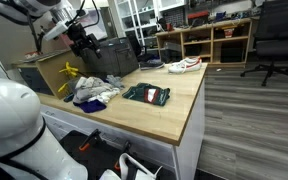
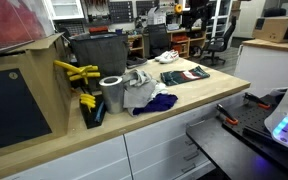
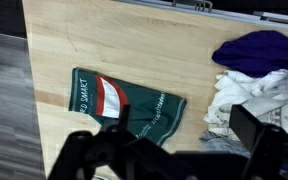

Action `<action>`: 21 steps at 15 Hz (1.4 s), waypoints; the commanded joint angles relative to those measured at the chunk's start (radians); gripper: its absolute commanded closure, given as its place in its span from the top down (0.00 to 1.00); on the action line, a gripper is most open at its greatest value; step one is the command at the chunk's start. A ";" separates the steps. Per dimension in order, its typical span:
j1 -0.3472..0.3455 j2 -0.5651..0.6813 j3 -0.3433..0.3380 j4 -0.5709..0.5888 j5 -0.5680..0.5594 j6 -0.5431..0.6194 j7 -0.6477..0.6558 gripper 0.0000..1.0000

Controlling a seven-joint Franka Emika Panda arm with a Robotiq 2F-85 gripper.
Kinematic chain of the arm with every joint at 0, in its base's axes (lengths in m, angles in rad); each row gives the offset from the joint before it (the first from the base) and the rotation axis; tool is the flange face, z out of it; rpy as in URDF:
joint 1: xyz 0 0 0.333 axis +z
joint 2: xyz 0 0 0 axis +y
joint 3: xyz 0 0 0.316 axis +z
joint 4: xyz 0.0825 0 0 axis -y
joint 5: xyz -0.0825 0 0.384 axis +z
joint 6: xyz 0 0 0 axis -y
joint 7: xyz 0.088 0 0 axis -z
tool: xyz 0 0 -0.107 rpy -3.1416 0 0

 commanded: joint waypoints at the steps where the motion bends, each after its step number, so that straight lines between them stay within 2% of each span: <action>1: -0.034 0.205 -0.019 0.153 -0.046 0.028 0.037 1.00; 10: -0.026 0.541 -0.084 0.441 -0.068 0.056 0.072 1.00; 21: 0.040 0.819 -0.174 0.597 -0.182 0.137 0.256 1.00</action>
